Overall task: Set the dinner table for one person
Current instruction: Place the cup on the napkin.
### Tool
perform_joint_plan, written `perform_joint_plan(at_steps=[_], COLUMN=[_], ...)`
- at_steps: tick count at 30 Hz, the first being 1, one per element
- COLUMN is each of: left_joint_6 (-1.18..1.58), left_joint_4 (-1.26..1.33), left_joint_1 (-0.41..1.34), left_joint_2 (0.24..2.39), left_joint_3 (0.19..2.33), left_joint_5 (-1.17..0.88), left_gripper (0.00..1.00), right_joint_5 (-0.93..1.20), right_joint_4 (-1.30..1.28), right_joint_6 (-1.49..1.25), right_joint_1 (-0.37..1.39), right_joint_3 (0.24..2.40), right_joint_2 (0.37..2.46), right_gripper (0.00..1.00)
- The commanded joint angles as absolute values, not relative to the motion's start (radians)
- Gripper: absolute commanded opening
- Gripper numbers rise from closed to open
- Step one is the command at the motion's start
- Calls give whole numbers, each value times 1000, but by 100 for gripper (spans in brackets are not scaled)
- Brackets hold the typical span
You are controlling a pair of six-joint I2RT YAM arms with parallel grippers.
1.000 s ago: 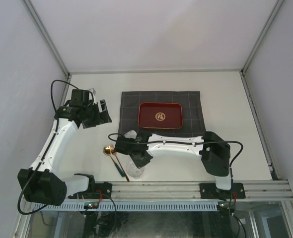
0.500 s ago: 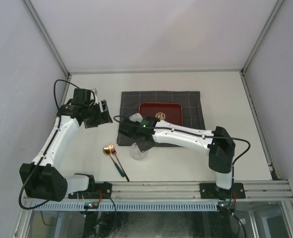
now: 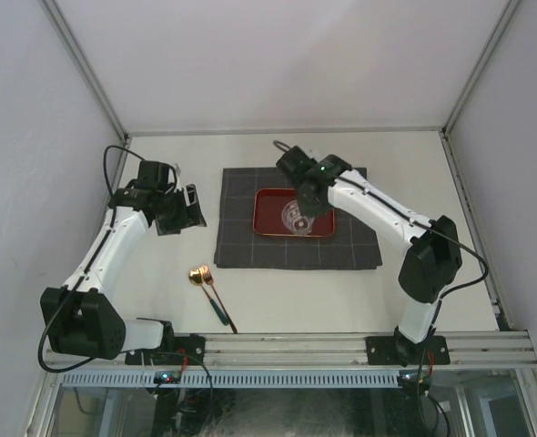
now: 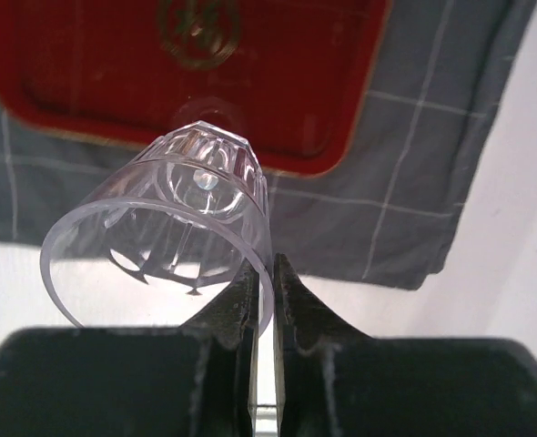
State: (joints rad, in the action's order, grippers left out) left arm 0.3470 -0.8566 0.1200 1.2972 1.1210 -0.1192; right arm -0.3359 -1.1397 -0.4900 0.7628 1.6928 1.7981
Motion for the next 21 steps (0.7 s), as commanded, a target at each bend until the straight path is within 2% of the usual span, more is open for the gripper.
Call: perform_joint_plan(at_steps=[1, 13, 21], left_joint_6=[328, 337, 340], left_joint_4=[-838, -839, -850], left_joint_1=[107, 100, 98], left_joint_2=[1317, 1390, 1427], left_joint_3=[1175, 1221, 1254], left_joint_5=[-137, -146, -141], left_gripper=[77, 75, 74], right_joint_5=[-335, -229, -211], right_joint_4=[-1053, -1001, -999], right_joint_6=[-411, -354, -351], right_joint_1=[649, 401, 306], right_joint_3=[1750, 1963, 2061], right_joint_2=[1750, 1970, 2094], right_gripper=[0, 0, 0])
